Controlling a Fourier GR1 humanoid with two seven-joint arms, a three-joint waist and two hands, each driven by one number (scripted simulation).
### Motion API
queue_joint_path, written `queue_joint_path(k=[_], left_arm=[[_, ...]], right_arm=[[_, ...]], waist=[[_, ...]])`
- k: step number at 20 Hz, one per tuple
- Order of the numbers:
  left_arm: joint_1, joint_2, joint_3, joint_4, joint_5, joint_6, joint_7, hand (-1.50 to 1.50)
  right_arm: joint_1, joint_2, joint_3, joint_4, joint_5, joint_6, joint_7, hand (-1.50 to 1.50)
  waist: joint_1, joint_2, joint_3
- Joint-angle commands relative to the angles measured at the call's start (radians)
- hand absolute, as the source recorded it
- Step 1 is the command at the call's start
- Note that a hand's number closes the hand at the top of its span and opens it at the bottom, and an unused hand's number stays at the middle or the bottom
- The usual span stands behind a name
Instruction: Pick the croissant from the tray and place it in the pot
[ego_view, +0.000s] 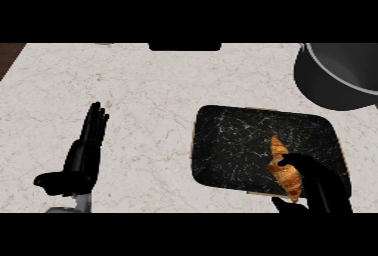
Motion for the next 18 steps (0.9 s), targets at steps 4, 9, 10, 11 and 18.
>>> queue_joint_path(k=[4, 9, 10, 11, 18], left_arm=[[-0.023, -0.034, 0.016, -0.037, -0.052, 0.01, 0.06, 0.0], [-0.028, -0.036, -0.036, -0.015, -0.045, -0.03, -0.007, 0.0], [-0.042, -0.029, -0.027, -0.011, -0.036, -0.037, 0.007, 0.0], [-0.05, -0.03, -0.029, -0.023, -0.038, -0.036, 0.004, 0.0], [-0.084, -0.036, -0.062, -0.014, -0.038, -0.067, 0.013, 0.0]], right_arm=[[-0.017, 0.001, -0.014, 0.034, 0.022, -0.068, -0.043, 1.5], [-0.354, 0.107, -0.175, 0.219, 0.079, 0.114, 0.353, 1.5], [-0.359, 0.108, -0.204, 0.237, 0.066, 0.123, 0.388, 1.5], [-0.364, 0.108, -0.225, 0.247, 0.07, 0.14, 0.43, 1.5], [-0.696, 0.032, -0.349, 0.379, 0.216, 0.209, 0.703, 1.5]], waist=[[0.001, 0.003, 0.004], [0.103, 0.045, -0.001], [0.109, 0.06, 0.0], [0.121, 0.067, -0.001], [0.186, 0.065, -0.001]])
